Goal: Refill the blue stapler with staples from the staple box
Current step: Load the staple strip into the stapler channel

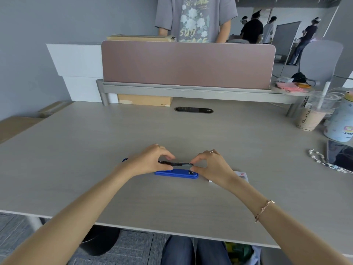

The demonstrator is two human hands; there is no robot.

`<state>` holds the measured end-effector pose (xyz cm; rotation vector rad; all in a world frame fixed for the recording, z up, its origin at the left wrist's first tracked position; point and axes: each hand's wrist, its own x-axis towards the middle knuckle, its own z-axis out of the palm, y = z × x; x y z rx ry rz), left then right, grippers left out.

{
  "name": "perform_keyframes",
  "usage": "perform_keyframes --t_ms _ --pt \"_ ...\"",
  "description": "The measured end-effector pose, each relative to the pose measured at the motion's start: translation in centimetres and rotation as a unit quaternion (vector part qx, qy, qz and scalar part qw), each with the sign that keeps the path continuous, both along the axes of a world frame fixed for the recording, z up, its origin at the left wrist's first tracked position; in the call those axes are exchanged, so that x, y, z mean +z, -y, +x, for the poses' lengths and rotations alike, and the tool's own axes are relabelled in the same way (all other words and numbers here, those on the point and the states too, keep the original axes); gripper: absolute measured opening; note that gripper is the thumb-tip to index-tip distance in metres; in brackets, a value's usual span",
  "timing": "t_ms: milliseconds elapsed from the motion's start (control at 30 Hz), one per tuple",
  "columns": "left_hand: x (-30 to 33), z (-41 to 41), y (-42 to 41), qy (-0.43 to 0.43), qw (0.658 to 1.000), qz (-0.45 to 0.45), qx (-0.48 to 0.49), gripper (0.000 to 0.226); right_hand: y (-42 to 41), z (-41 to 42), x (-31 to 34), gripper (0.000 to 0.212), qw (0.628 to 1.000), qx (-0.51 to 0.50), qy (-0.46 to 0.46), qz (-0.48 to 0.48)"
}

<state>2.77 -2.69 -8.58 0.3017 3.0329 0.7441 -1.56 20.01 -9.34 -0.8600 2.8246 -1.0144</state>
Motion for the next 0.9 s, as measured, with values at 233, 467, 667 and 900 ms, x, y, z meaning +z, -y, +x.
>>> perform_keyframes --t_ms 233,467,667,900 --pt "0.6 2.3 6.4 0.059 0.996 -0.018 0.061 0.03 -0.5 0.1 -0.6 0.025 0.999 0.01 0.025 0.024" --pt "-1.5 3.7 9.3 0.034 0.993 0.025 0.108 0.024 -0.5 0.7 -0.2 0.034 0.999 0.021 0.014 0.045" --pt "-1.7 3.5 9.6 0.035 0.995 0.009 0.088 0.017 -0.5 0.8 0.0 0.028 0.999 0.024 0.019 0.043" --pt "0.4 3.3 9.6 0.031 0.995 0.011 0.093 0.017 -0.5 0.8 -0.1 0.025 0.998 0.032 0.008 0.051"
